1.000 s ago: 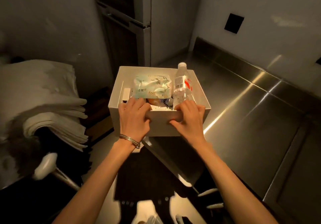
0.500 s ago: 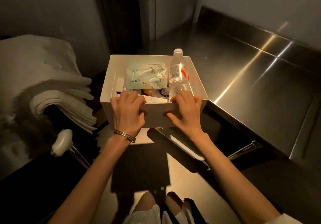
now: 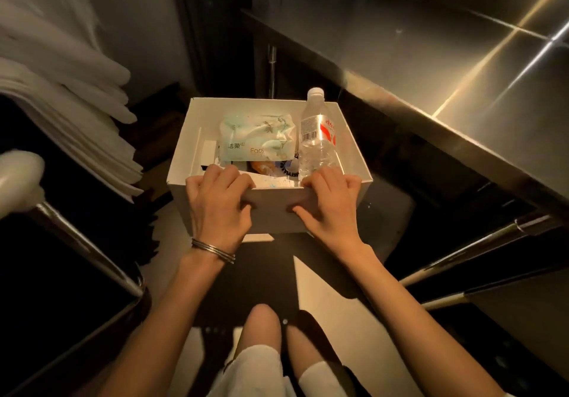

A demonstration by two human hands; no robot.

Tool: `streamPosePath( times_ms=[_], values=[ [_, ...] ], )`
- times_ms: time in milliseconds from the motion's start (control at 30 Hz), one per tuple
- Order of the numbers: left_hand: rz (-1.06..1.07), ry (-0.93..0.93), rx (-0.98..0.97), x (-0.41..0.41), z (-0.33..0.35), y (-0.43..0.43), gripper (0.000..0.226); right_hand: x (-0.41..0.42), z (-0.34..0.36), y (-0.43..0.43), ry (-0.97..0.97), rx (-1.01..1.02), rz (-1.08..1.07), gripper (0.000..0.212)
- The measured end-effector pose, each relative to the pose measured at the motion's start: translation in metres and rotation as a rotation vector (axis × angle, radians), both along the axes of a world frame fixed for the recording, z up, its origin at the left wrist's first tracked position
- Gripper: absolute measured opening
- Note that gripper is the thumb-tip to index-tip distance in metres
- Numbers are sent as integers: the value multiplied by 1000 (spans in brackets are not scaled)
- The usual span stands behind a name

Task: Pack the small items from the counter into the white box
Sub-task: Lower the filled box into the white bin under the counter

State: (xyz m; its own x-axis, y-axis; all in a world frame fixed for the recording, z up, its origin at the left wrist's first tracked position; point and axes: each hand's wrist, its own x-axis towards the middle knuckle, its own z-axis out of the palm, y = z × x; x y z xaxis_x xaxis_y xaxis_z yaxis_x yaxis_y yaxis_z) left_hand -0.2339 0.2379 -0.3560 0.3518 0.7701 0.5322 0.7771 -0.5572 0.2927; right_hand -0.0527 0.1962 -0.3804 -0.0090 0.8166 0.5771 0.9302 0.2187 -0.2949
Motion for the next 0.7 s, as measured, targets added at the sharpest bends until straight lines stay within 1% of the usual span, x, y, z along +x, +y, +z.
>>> streamPosePath(
  times_ms=[200, 333, 533, 700],
  values=[
    [-7, 22, 12, 15, -87, 12, 32, 9, -89, 7, 28, 21, -43, 29],
    [-15, 18, 39, 27, -146, 24, 31, 21, -147, 17, -14, 59, -88, 32],
    [-54, -49, 93, 59, -224, 47, 31, 47, -218, 28, -26, 91, -155, 39],
    [-133, -136, 154, 100, -272, 60, 32, 82, -261, 29, -108, 168, -233, 44]
  ],
)
